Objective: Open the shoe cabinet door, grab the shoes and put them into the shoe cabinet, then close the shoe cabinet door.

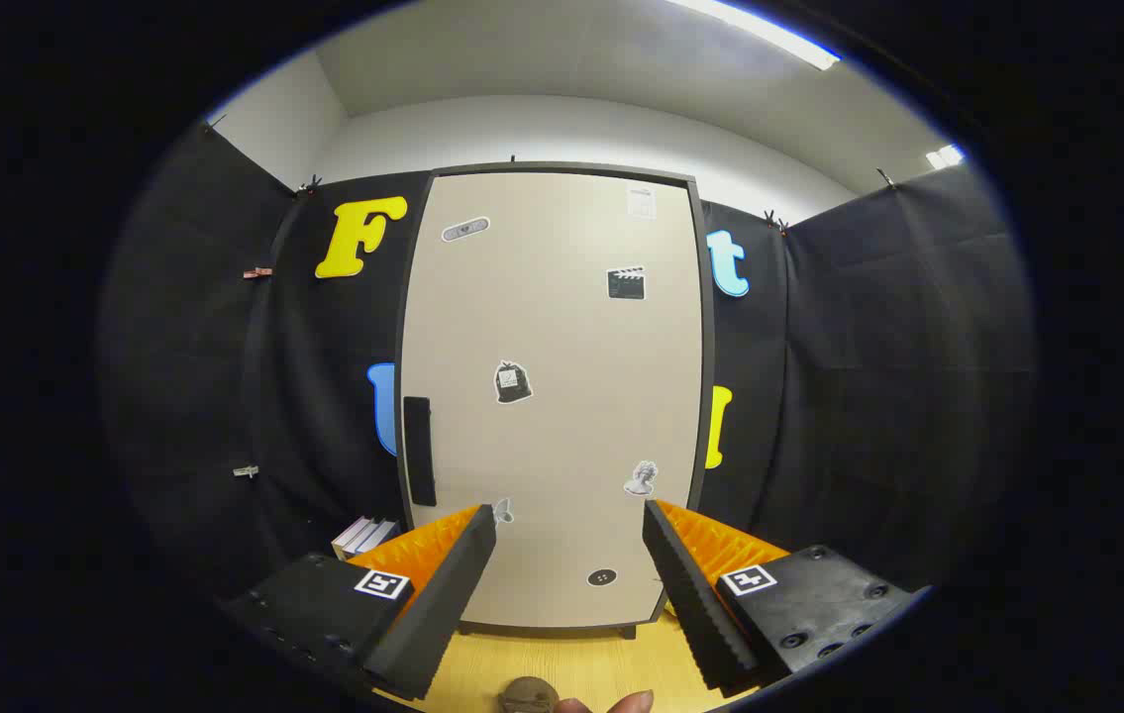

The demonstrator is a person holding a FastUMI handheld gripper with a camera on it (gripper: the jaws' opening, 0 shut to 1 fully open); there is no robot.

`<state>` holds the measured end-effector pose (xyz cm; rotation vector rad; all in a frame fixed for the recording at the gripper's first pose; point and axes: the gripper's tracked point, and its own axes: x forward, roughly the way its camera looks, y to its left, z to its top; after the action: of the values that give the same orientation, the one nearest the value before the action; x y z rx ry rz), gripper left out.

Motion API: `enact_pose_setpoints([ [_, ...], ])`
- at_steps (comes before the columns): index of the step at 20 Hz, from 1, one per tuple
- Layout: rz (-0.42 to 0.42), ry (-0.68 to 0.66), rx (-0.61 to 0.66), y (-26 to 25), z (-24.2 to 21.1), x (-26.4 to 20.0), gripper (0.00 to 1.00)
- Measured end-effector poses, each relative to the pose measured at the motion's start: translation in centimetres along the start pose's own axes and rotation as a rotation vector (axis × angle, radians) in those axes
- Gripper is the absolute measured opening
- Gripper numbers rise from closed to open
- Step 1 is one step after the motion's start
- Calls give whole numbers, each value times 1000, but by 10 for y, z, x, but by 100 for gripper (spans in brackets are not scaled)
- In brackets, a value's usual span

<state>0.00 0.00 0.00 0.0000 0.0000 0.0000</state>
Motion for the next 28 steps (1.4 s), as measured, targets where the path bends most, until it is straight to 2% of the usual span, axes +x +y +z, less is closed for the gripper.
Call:
enact_pose_setpoints([
  [18,14,2,8,1,-1,-2,98],
  [28,82,-23,30,8,1,2,98],
])
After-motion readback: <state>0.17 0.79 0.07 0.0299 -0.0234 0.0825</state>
